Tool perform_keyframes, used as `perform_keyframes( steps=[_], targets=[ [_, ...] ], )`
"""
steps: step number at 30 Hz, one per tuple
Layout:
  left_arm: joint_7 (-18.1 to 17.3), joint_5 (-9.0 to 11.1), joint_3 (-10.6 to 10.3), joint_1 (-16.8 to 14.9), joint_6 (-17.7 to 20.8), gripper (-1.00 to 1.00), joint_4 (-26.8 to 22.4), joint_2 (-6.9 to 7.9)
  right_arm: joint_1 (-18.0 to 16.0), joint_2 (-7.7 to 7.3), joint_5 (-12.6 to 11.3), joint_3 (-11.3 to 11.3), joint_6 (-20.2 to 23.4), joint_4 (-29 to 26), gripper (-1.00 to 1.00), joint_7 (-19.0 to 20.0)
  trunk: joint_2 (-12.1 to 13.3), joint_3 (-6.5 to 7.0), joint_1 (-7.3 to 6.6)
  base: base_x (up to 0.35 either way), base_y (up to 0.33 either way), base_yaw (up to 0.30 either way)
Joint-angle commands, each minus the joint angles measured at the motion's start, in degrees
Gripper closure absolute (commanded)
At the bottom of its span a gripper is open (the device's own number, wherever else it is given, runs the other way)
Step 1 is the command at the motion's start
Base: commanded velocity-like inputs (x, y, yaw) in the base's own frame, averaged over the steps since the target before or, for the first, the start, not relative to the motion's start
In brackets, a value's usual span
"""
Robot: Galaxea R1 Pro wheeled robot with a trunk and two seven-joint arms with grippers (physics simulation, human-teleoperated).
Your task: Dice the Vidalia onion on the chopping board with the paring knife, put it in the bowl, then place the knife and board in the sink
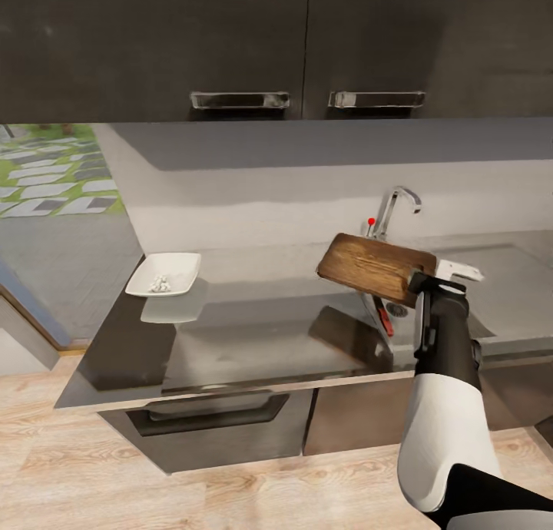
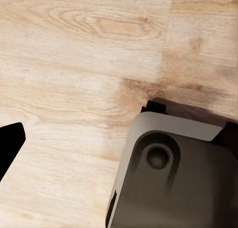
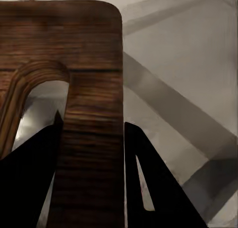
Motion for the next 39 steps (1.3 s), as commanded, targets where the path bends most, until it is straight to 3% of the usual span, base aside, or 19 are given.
perform_keyframes(
  steps=[1, 4, 8, 14, 28, 30, 31, 32, 33, 35, 39],
  targets=[
    [0.20, 0.38, -0.50, -0.03, -0.15, -1.00, 0.03, 0.01, -0.06, 0.04, -2.63, -0.38, -0.39, 0.84, 1.00, -2.23, -0.08, -0.08, 0.02, 0.000, -0.092, 0.000],
    [0.20, 0.38, -0.50, -0.03, -0.15, -1.00, 0.05, 0.02, -0.06, 0.03, -7.37, -0.55, -1.35, 2.52, 1.00, -7.36, -0.08, -0.08, 0.02, 0.000, -0.192, 0.000],
    [0.20, 0.38, -0.42, -0.03, -0.15, -1.00, 0.04, 0.08, -0.06, 0.14, -9.82, -0.35, -4.19, 4.18, 1.00, -11.52, -0.08, -0.08, 0.02, 0.000, -0.297, 0.000],
    [0.27, 0.38, -0.33, -0.03, -0.15, -1.00, 0.07, 0.09, -0.06, 1.04, -10.26, -0.42, -5.30, 4.52, 1.00, -12.53, -0.08, -0.03, 0.02, 0.000, -0.318, 0.061],
    [0.29, 0.47, -0.24, -0.03, -0.15, -1.00, -0.02, 0.59, -0.06, 1.06, -10.27, -0.73, -6.01, 5.35, 1.00, -12.67, -0.08, 0.01, 0.02, 0.000, -0.321, 0.264],
    [0.29, 0.47, -0.23, -0.03, -0.15, -1.00, -0.02, 0.70, -0.06, 1.06, -10.43, -1.84, -7.76, 6.16, 1.00, -12.77, -0.08, 0.01, 0.02, 0.000, -0.300, 0.139],
    [0.29, 0.48, -0.23, -0.03, -0.15, -1.00, -0.02, 0.73, -0.06, 1.06, -10.55, -4.83, -9.63, 8.08, 1.00, -13.57, -0.08, 0.01, 0.02, 0.000, -0.078, 0.028],
    [0.29, 0.47, -0.23, -0.03, -0.15, -1.00, -0.02, 0.74, -0.06, 1.06, -10.57, -5.56, -10.43, 8.88, 1.00, -14.26, -0.08, 0.01, 0.02, 0.000, -0.050, 0.018],
    [0.29, 0.49, -0.23, -0.03, -0.15, -1.00, -0.02, 0.76, -0.06, 1.06, -10.60, -6.03, -11.56, 9.76, 1.00, -15.19, -0.08, 0.01, 0.02, 0.000, -0.032, 0.012],
    [0.29, 0.49, -0.23, -0.03, -0.15, -1.00, -0.02, 0.79, -0.06, 1.06, -11.85, -6.71, -17.75, 14.05, 1.00, -21.77, -0.08, 0.01, 0.02, 0.000, -0.009, 0.003],
    [0.29, 0.52, -0.23, -0.03, -0.15, -1.00, -0.02, 0.80, -0.08, 1.06, -17.08, -6.59, -27.03, 19.87, 1.00, -32.67, -0.08, 0.01, 0.02, 0.000, -0.002, 0.001]
  ],
)
